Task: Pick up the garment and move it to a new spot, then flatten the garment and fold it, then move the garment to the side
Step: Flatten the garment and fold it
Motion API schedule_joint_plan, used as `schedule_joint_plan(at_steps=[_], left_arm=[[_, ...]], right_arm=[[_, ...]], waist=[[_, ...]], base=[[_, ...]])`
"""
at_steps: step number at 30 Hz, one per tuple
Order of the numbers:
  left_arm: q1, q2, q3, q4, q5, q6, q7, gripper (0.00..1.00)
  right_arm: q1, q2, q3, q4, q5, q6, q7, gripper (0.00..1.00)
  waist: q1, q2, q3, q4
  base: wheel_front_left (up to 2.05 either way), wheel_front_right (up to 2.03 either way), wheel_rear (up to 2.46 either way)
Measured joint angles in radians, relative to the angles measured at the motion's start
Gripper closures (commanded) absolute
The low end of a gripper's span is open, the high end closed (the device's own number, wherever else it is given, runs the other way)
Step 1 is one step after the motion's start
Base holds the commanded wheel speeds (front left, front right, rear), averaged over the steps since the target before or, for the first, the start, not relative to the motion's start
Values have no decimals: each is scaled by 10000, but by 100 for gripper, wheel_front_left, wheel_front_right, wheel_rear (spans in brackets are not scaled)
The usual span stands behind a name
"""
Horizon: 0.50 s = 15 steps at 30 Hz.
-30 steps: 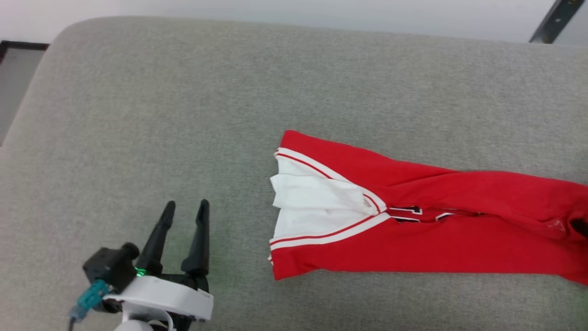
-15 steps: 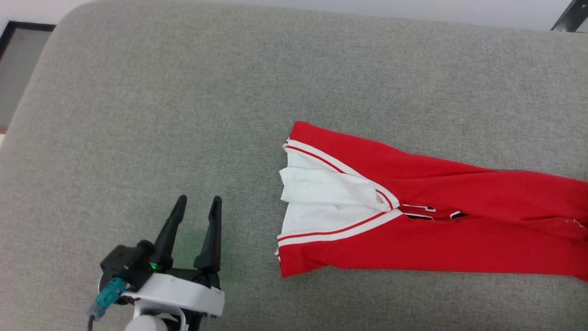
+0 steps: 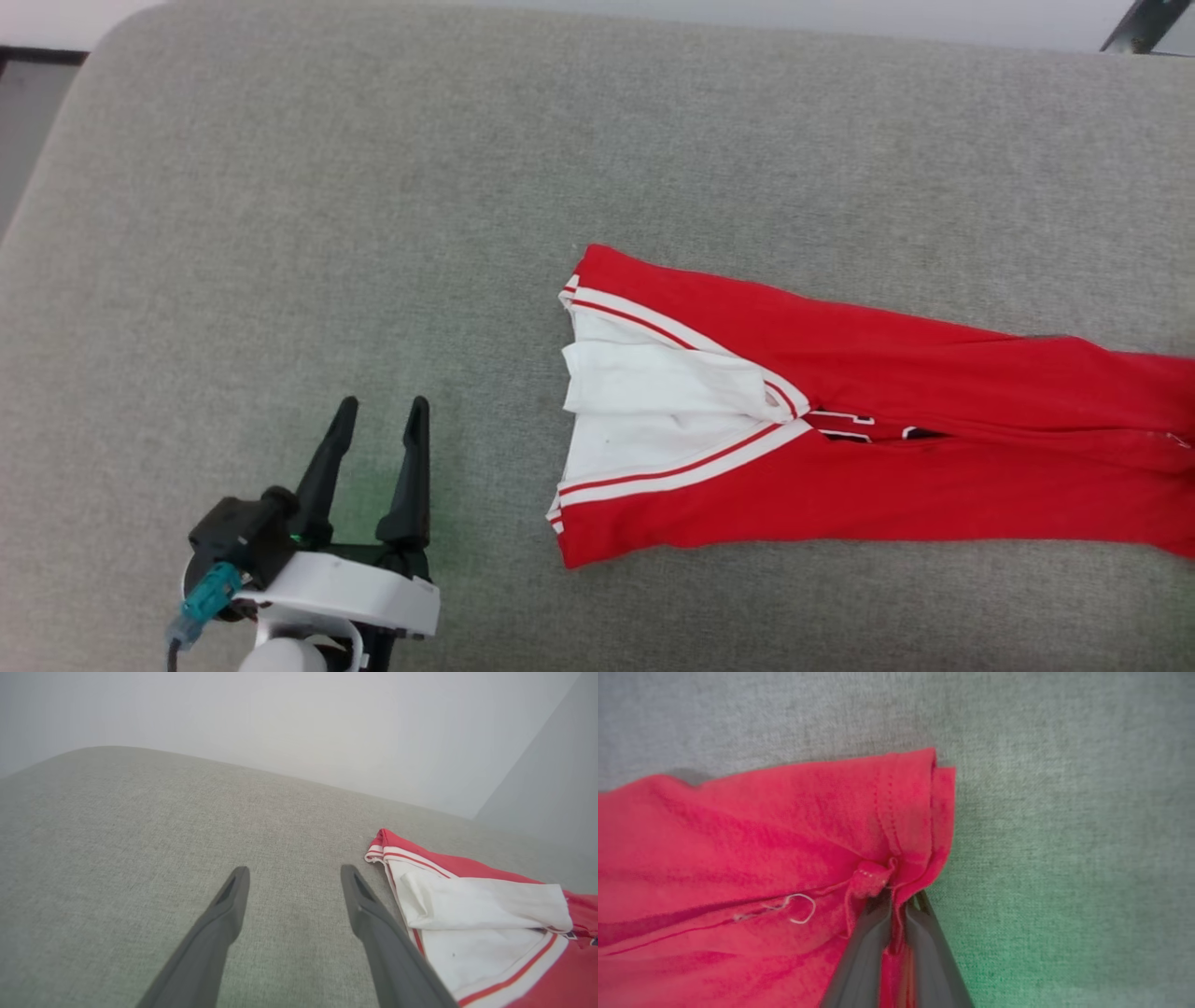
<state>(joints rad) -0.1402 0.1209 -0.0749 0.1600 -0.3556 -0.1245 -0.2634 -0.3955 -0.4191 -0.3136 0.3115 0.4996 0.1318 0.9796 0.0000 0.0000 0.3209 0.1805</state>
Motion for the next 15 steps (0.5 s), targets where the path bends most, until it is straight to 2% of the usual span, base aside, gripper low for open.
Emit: schedule_joint_plan(at_steps=[3,9,15], left_arm=[[28,23,117,-6,77,-2,0,0],[28,144,234,-2,209,-31,2,0],[84,238,192,10,244,-33,0,0]], right_arm=[[-43,-35,-324,0,86,10,-232,100],[-28,-654,-1087,125,94,0,-391,100],[238,-838,-1087,15,268,-2,-458,100]], waist=[[0,0,-36,-167],[0,0,-53,-491],[0,0,-180,-673]], base=[[0,0,0],[0,0,0],[0,0,0]])
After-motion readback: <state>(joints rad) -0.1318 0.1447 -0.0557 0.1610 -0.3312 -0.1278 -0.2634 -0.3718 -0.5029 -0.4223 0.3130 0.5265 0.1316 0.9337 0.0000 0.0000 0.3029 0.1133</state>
